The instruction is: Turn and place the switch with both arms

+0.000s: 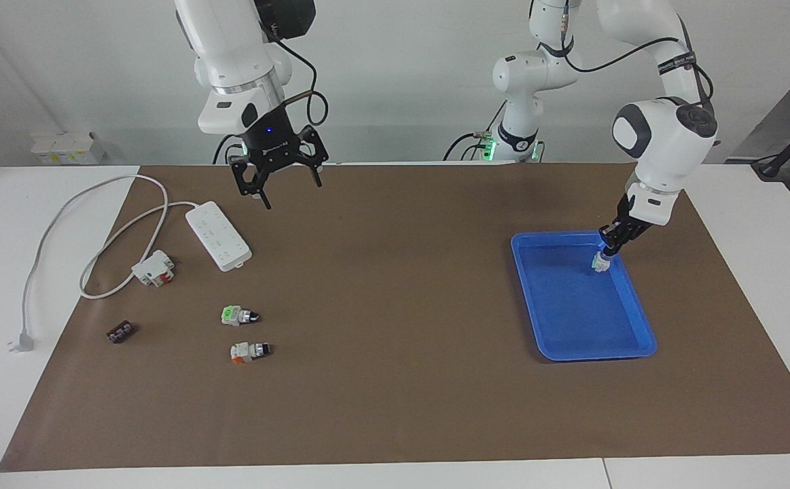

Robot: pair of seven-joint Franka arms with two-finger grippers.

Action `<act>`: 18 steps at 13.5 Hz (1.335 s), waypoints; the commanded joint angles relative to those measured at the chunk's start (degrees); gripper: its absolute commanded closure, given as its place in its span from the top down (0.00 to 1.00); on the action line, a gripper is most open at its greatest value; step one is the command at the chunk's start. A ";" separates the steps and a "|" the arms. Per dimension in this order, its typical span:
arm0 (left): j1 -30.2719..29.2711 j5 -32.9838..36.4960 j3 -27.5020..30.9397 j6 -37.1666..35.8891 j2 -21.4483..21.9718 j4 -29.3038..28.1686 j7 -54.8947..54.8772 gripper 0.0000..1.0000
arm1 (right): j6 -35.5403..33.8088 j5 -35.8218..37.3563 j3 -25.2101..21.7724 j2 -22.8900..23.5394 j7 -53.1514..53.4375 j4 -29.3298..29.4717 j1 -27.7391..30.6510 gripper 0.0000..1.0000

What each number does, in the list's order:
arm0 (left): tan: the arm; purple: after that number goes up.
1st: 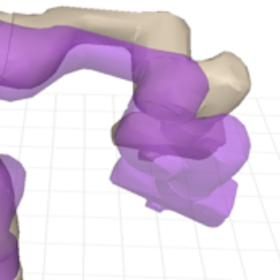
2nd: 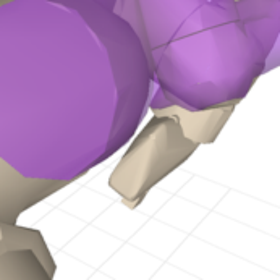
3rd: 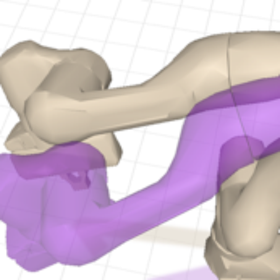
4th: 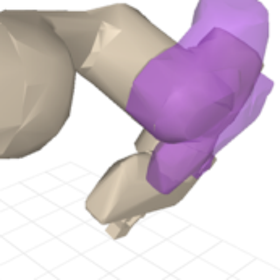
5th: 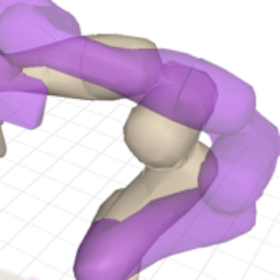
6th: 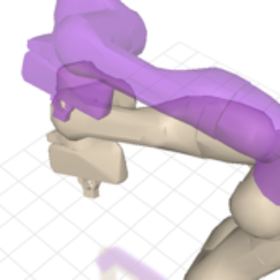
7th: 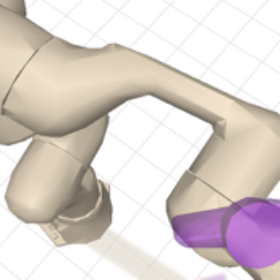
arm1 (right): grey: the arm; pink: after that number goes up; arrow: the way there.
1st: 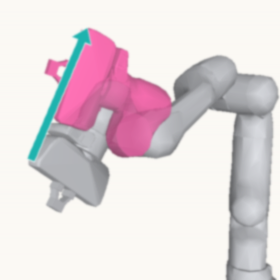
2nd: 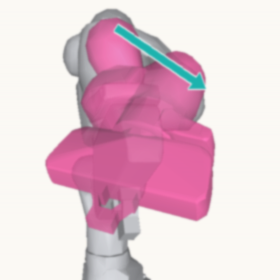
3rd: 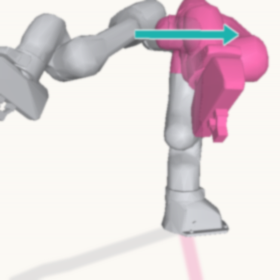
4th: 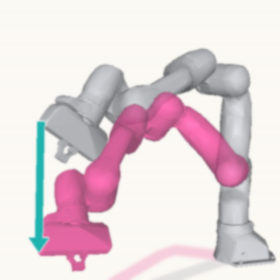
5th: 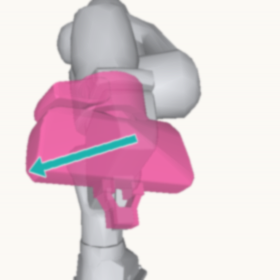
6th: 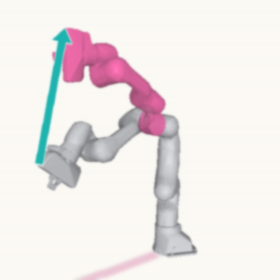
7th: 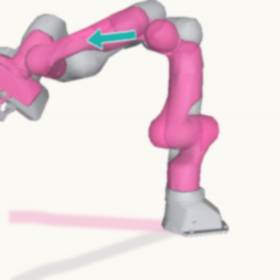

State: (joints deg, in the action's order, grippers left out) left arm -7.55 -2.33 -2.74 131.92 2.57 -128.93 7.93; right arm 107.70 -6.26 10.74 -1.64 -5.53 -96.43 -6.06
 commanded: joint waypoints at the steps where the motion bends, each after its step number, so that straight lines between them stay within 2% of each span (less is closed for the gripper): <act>1: -0.71 1.10 -0.51 -0.35 1.04 -0.97 -0.90 0.00 | -0.91 2.30 0.42 0.23 8.75 1.68 2.01 1.00; 4: -0.71 1.10 -0.51 -0.17 0.95 -0.97 -1.08 0.00 | -2.75 7.74 0.59 0.49 18.51 3.00 2.01 1.00; 6: -0.36 1.10 -0.51 -0.52 1.04 -0.97 -2.21 0.15 | -5.56 8.11 0.51 0.67 23.18 3.88 2.45 1.00; 7: -0.36 1.10 -0.60 -0.53 1.04 -0.97 -2.40 0.26 | -6.35 8.20 0.51 0.67 24.15 3.89 2.80 1.00; 9: -0.36 1.10 -0.60 -0.53 0.95 -0.97 -2.75 0.57 | -8.12 8.20 0.51 0.84 24.51 4.32 3.50 1.00; 10: -0.27 1.10 -0.68 -0.53 0.86 -0.80 -2.84 0.64 | -8.29 8.20 0.51 0.84 24.60 4.33 4.03 1.00; 14: 0.52 1.10 -0.77 -2.97 -1.15 4.37 -2.75 0.67 | -9.79 8.28 0.59 0.58 28.38 4.06 4.12 1.00; 18: 4.99 1.10 -0.68 -13.07 -5.28 16.75 -2.31 0.69 | -11.46 8.02 0.59 -0.03 27.95 3.54 4.30 1.00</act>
State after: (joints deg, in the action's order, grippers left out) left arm -5.18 -2.32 -3.85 124.50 0.90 -119.62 5.43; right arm 97.67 0.88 10.63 -1.55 21.48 -93.43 -2.55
